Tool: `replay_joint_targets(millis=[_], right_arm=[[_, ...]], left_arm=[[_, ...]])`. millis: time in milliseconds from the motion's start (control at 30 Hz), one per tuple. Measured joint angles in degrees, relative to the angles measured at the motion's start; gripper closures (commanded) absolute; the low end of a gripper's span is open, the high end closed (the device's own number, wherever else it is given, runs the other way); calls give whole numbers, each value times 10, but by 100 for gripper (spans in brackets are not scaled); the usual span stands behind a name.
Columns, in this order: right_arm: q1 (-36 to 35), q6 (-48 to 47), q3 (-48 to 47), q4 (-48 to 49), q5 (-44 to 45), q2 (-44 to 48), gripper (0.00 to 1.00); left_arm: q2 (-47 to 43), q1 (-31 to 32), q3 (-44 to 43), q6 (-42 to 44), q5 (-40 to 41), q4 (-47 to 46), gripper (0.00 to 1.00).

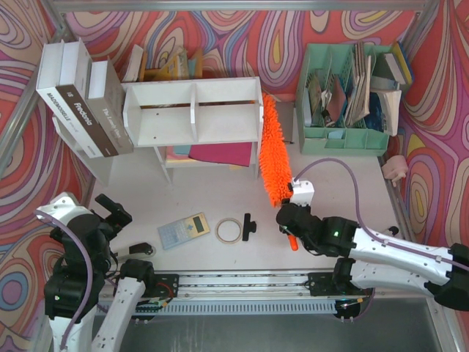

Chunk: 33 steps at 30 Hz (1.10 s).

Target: Dust the bookshelf with a duster

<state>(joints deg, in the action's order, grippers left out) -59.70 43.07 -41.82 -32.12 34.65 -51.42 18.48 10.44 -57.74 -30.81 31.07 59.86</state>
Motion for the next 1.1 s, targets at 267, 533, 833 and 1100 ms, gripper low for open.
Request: replay_joint_targets(millis=[267,533,833,1100], right_arm=[[-1,17,52,2,-26,-9,100],[-1,2,-14,-22,-8,8,100],[-1,5,32,4,-12,0,100],[-1,-7,-5,-26,-6,5,100]], left_arm=[[-3,0,0,0,0,0,2],[3,0,0,0,0,0,2],[2,0,0,0,0,0,2],[3,-1,0,0,0,0,2]])
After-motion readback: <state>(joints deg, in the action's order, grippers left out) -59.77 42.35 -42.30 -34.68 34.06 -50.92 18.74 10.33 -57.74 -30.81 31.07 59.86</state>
